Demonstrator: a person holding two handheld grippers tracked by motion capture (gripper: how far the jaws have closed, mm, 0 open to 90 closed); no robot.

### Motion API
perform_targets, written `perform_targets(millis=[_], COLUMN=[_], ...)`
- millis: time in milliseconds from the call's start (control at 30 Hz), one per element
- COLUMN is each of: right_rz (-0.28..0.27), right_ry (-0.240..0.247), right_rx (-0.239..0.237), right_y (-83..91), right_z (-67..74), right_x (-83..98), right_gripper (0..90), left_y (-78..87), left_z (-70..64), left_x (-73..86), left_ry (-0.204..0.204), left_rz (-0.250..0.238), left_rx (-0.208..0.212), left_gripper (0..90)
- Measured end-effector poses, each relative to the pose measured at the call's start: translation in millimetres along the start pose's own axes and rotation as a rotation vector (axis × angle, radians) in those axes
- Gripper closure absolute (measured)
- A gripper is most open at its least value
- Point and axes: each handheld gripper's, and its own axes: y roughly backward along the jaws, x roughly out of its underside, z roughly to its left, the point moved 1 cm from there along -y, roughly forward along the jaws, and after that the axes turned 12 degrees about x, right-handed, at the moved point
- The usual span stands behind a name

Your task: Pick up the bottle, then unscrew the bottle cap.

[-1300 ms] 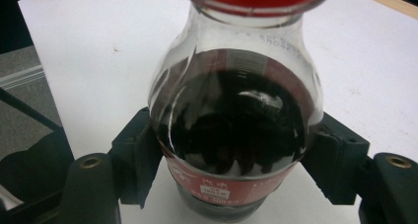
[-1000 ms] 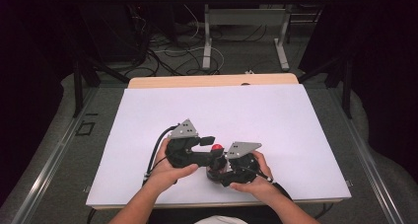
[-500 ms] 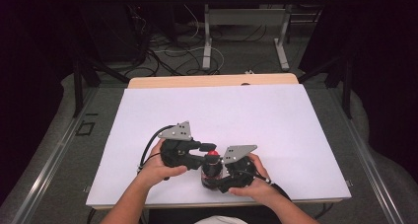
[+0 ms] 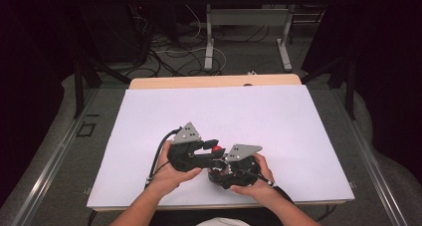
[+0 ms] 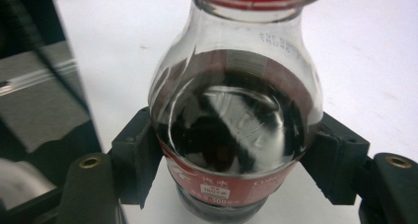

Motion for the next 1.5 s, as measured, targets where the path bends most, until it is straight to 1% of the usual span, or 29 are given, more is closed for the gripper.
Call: perform_targets(millis=[33,67,100,167,200,233,300,333,400,433,467,500,533,600,633,667,767,867,900,967,1033,1100,1133,1200,1233,1267,1300,1433,1500], right_rz=[-0.004,-0.004,0.001,0.011,0.011,0.004,-0.009,-0.011,-0.013,-0.018,-0.013,-0.013,-0.009,-0.016,-0.003,-0.016,-0.012,-0.010,-0.011,-0.014,-0.014,-0.014,-0.009,-0.019,0.001,0.004,-0.005,-0.003,-0.003], right_ry=[-0.003,-0.008,-0.012,-0.018,-0.017,-0.017,-0.012,-0.012,-0.010,0.005,-0.006,-0.004,-0.001,0.011,0.021,0.018,0.028,0.040,0.040,0.045,0.040,0.042,0.031,0.022,0.012,0.012,0.010,-0.015,-0.011], right_rx=[0.008,0.017,0.018,0.010,0.009,0.001,-0.008,-0.013,-0.025,-0.032,-0.041,-0.046,-0.056,-0.061,-0.079,-0.077,-0.111,-0.124,-0.125,-0.126,-0.121,-0.116,-0.107,-0.088,-0.085,-0.077,-0.062,-0.035,-0.018], right_y=[-0.5,-0.9,-0.6,-0.2,0.0,0.1,-0.5,-0.4,0.0,0.1,0.8,1.0,1.3,1.1,1.7,0.6,0.8,0.8,0.7,0.3,-0.1,-0.9,-0.7,-1.8,-0.9,-1.0,-1.8,-1.5,-1.9], right_z=[-0.4,-0.7,-1.0,-1.5,-1.7,-1.8,-2.2,-2.2,-2.2,-2.6,-2.1,-1.9,-1.1,0.2,0.5,1.7,4.5,6.4,6.6,6.7,7.0,6.3,6.5,5.3,4.8,3.8,3.1,1.5,0.8], right_x=[0.3,0.7,0.8,0.9,0.9,1.1,0.9,0.9,0.5,0.3,0.2,0.0,-0.3,-0.2,-0.5,-0.2,-0.5,-0.9,-0.9,-0.8,-0.6,-0.7,-0.4,-0.2,-0.1,-0.1,0.2,1.1,1.5], right_gripper=[30.0,30.0,30.0,30.0,30.0,30.0,29.9,30.0,29.9,29.9,29.9,29.9,29.9,29.9,29.9,29.9,29.9,29.9,29.9,29.9,29.9,30.0,29.9,30.0,30.0,30.0,30.0,30.0,30.0], left_y=[-2.2,-4.5,-6.0,-6.4,-6.3,-4.7,-2.6,-1.4,1.4,4.3,5.9,8.5,10.2,12.7,14.0,14.7,15.6,14.8,14.8,14.9,15.1,14.8,14.1,11.8,10.7,9.3,7.5,0.8,-2.3], left_z=[-5.2,-9.3,-11.4,-12.9,-12.2,-10.6,-5.3,-1.9,4.1,8.0,11.0,14.5,16.7,19.3,21.0,22.0,25.9,26.4,26.7,28.9,29.4,26.9,25.7,22.1,19.7,17.0,13.0,0.2,-6.0], left_x=[0.0,0.1,0.2,0.2,0.3,0.0,-0.7,-0.9,-1.3,-1.4,-1.1,-0.8,-0.4,0.6,0.9,1.6,3.6,5.4,5.8,6.6,7.3,7.2,6.9,6.3,6.1,5.7,5.6,6.3,6.9], left_ry=[0.016,0.019,0.019,0.053,0.052,0.047,0.063,0.059,0.040,0.029,0.020,0.009,-0.010,-0.024,-0.038,-0.047,-0.065,-0.085,-0.092,-0.085,-0.082,-0.081,-0.078,-0.069,-0.059,-0.055,-0.037,-0.005,0.007], left_rz=[0.000,-0.007,-0.009,-0.019,-0.022,-0.013,-0.002,-0.001,0.004,0.010,0.002,0.008,0.015,0.033,0.044,0.042,0.049,0.062,0.062,0.056,0.051,0.053,0.050,0.039,0.038,0.035,0.028,-0.002,-0.016], left_rx=[-0.046,-0.075,-0.092,-0.102,-0.098,-0.079,-0.039,-0.014,0.026,0.067,0.108,0.148,0.175,0.238,0.266,0.284,0.341,0.349,0.346,0.334,0.328,0.295,0.277,0.216,0.189,0.154,0.122,0.007,-0.053], left_gripper=[62.2,62.2,62.1,61.9,61.8,61.6,59.4,55.6,51.6,51.2,50.3,48.1,47.5,47.3,47.2,47.1,47.7,51.1,52.9,59.5,60.5,61.0,61.2,61.4,61.4,61.5,61.5,61.6,61.6])
